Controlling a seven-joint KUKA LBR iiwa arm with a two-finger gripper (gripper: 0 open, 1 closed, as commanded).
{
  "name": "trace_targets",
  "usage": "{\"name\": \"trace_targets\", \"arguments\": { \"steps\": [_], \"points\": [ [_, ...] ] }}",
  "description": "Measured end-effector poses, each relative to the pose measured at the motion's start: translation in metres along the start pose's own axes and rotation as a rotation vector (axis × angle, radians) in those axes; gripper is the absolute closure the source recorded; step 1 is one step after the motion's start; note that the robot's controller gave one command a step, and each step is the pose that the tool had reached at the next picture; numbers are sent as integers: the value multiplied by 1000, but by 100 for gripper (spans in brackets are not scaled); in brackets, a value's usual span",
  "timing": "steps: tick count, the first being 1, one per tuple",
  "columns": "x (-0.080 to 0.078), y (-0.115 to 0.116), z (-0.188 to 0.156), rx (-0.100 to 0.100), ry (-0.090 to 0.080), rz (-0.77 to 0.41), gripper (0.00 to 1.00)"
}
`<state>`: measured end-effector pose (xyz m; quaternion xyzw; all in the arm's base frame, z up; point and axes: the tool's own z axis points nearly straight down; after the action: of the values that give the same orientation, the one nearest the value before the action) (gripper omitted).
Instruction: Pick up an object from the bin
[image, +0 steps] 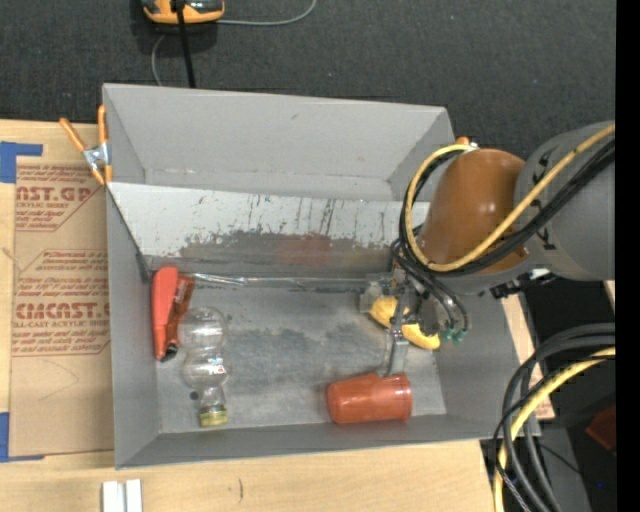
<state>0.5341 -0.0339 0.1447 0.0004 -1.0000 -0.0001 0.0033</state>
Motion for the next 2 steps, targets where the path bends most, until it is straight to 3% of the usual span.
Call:
{"name": "trace_targets", "arguments": {
  "steps": [1, 2],
  "points": [
    [-2, 0, -4, 1, -8, 0, 0],
    [12, 0, 18, 1, -16, -63, 0]
  ]
}}
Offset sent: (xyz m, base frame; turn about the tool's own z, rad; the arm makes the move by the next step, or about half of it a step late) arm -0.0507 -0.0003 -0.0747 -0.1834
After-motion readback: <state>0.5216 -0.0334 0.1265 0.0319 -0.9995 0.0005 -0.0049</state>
